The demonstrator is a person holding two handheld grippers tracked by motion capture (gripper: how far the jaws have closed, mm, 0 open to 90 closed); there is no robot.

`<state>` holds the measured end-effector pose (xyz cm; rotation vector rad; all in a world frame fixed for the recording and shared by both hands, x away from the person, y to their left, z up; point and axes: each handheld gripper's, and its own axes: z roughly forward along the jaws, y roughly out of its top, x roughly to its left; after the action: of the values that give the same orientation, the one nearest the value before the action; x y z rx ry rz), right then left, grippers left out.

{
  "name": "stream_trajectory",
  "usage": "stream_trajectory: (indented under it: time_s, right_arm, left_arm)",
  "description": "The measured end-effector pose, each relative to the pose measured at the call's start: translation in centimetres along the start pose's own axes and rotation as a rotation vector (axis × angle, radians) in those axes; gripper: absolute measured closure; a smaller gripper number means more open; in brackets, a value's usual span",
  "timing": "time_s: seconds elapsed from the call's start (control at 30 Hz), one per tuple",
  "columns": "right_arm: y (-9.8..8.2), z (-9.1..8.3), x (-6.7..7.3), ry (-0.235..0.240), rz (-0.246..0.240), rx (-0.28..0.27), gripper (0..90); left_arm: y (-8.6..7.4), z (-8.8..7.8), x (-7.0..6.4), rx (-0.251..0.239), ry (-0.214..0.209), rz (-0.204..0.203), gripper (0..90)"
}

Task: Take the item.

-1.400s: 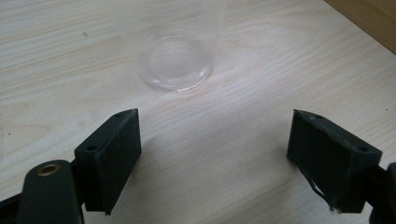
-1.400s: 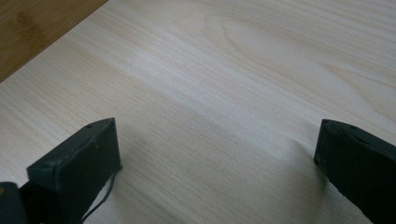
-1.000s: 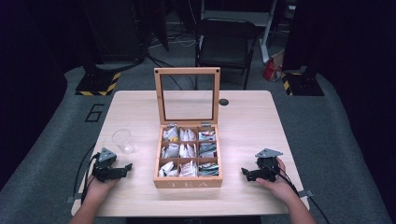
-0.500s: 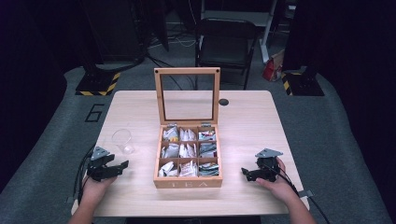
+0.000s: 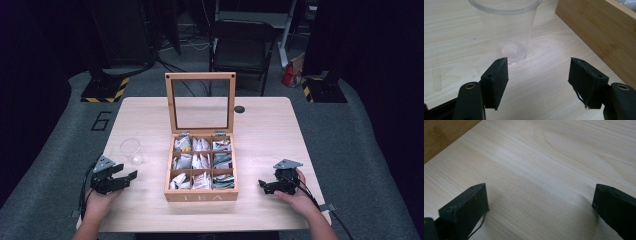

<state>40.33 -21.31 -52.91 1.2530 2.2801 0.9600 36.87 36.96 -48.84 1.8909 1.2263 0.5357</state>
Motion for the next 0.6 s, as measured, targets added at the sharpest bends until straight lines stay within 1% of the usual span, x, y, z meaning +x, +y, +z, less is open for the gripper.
stream_trajectory:
  time_s: [0.03, 0.07, 0.1, 0.17, 0.2, 0.23, 0.3, 0.37, 0.47, 0.57, 0.6]
  right_arm:
    - [0.0, 0.0, 0.0, 0.000, 0.000, 0.000, 0.0]
    - [0.0, 0.0, 0.0, -0.001, 0.001, 0.000, 0.0]
    - [0.0, 0.0, 0.0, -0.001, 0.001, -0.001, 0.0]
    - [0.0, 0.0, 0.0, 0.000, -0.001, 0.000, 0.0]
    - [0.0, 0.0, 0.0, 0.000, 0.000, 0.000, 0.0]
    - [0.0, 0.0, 0.0, 0.000, 0.000, 0.000, 0.0]
    - [0.0, 0.0, 0.0, 0.000, 0.000, 0.000, 0.0]
    - [0.0, 0.0, 0.0, -0.001, 0.001, -0.001, 0.0]
    - [0.0, 0.0, 0.0, -0.001, 0.002, -0.001, 0.0]
    - [0.0, 0.0, 0.0, 0.001, 0.000, 0.002, 0.0]
    - [0.0, 0.0, 0.0, 0.000, 0.000, 0.000, 0.0]
  left_arm:
    - [0.0, -0.1, -0.2, -0.004, -0.006, 0.003, 31.7]
    - [0.1, -0.1, -0.3, 0.000, -0.010, 0.013, 31.7]
    - [0.1, -0.1, -0.4, 0.007, -0.020, 0.015, 31.7]
    - [0.2, -0.1, -0.8, -0.006, -0.023, 0.020, 31.6]
    - [0.4, -0.2, -1.0, 0.007, -0.037, 0.028, 31.6]
    - [0.4, -0.2, -1.2, 0.005, -0.043, 0.028, 31.5]
    - [0.5, -0.2, -1.6, 0.009, -0.060, 0.046, 31.5]
    - [0.6, -0.1, -2.2, 0.007, -0.069, 0.058, 31.5]
    - [0.8, -0.1, -2.9, 0.017, -0.085, 0.086, 31.5]
    - [1.0, 0.1, -3.5, 0.012, -0.103, 0.093, 31.9]
    - [1.1, 0.2, -3.7, 0.020, -0.110, 0.107, 32.1]
